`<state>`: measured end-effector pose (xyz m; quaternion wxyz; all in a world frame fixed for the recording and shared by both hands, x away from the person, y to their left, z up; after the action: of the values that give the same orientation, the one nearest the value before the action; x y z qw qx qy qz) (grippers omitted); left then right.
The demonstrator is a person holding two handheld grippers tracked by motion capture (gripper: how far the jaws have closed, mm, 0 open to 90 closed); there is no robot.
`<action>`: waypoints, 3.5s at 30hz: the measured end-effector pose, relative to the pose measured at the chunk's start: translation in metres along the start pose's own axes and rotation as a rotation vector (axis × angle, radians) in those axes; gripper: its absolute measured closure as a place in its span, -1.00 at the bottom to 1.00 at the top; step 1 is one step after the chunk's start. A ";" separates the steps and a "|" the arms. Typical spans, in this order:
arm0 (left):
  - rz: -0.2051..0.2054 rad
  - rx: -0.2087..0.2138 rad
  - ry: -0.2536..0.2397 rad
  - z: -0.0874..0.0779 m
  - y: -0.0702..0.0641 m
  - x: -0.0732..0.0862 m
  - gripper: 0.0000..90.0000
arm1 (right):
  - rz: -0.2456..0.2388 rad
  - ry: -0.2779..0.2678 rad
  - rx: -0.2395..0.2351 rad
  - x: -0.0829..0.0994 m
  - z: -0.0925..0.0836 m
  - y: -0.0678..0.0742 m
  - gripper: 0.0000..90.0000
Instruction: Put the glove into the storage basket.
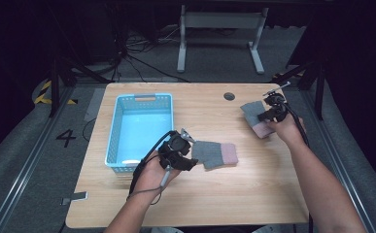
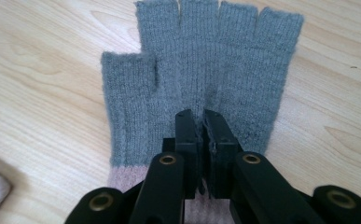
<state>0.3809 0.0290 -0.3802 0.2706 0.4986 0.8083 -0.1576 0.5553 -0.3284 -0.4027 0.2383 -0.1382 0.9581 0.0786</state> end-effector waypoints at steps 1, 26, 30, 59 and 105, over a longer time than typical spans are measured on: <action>0.002 0.004 0.001 0.000 0.000 0.000 0.16 | -0.008 -0.003 -0.002 0.000 -0.003 0.001 0.91; 0.009 0.008 0.002 -0.002 -0.001 -0.003 0.15 | -0.188 -0.053 -0.071 0.009 -0.057 0.039 0.90; 0.005 0.004 0.002 -0.003 0.001 -0.003 0.15 | -0.230 -0.053 -0.094 0.010 -0.063 0.050 0.90; -0.037 0.076 -0.019 -0.007 -0.003 0.006 0.70 | -0.542 0.018 -0.226 0.036 -0.053 0.144 0.89; -0.044 0.079 0.002 0.037 -0.017 0.003 0.82 | -0.602 0.088 -0.278 0.073 -0.006 0.169 0.65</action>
<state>0.3744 0.0045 -0.4119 0.2464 0.4910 0.8125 -0.1949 0.4404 -0.1860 -0.4182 0.1880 -0.4495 0.8638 0.1284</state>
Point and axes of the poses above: each handheld gripper's, and its own axes: z roughly forward along the jaws, x roughly out of its underside, y roughly to its left, the point moved 2 cm from there along z, roughly forward along the jaws, and after that the axes turned 10 degrees about z, right-handed, at the moved point
